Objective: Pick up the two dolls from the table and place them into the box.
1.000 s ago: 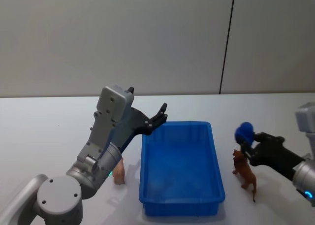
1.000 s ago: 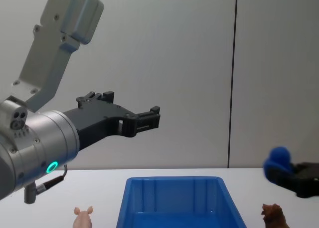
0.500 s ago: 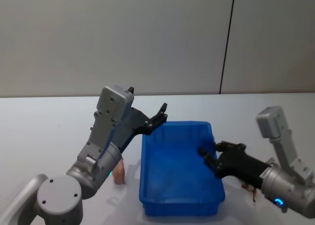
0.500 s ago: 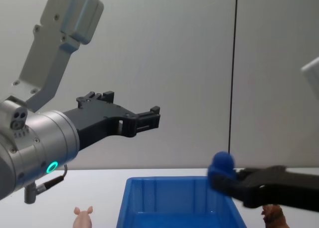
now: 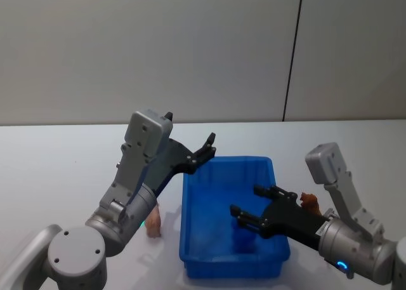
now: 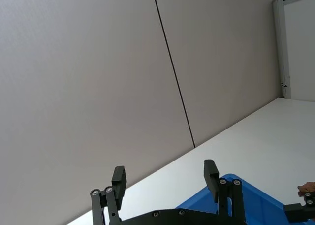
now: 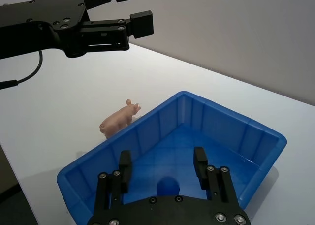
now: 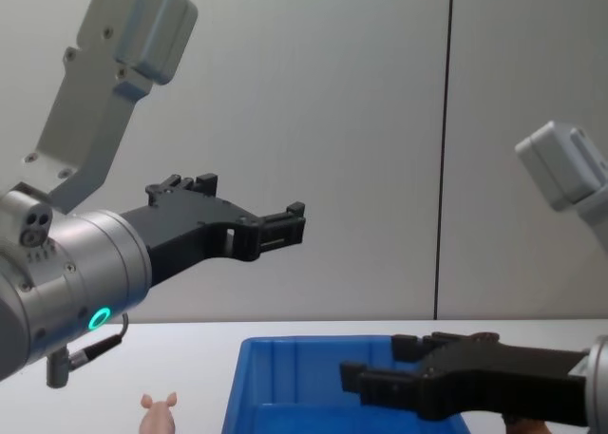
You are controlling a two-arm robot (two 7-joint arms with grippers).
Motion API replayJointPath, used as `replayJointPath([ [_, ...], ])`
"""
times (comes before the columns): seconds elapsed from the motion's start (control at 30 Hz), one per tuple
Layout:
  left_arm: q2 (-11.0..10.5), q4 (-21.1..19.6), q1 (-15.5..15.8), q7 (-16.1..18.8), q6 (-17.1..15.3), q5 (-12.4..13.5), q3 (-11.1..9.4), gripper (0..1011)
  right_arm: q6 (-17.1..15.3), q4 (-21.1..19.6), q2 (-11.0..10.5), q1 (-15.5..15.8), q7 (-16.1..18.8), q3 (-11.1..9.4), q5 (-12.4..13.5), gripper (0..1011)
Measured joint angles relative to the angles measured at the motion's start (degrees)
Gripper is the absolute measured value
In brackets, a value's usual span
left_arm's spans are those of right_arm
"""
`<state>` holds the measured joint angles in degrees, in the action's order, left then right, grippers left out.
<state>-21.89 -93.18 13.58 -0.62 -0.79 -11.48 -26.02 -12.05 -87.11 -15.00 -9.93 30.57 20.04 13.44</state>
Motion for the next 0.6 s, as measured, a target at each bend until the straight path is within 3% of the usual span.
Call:
replayJointPath([
  [0.33,0.0,0.0,0.0,0.0,0.0,0.0,0.0,1001,0.1,-0.5,-0.8,0.3,-1.1,-0.5,0.3,1001],
  [0.6,0.0,0.0,0.0,0.0,0.0,0.0,0.0,1001,0.0,-1.5,-2.3,1.3,-3.1,-1.5,1.5,1001],
])
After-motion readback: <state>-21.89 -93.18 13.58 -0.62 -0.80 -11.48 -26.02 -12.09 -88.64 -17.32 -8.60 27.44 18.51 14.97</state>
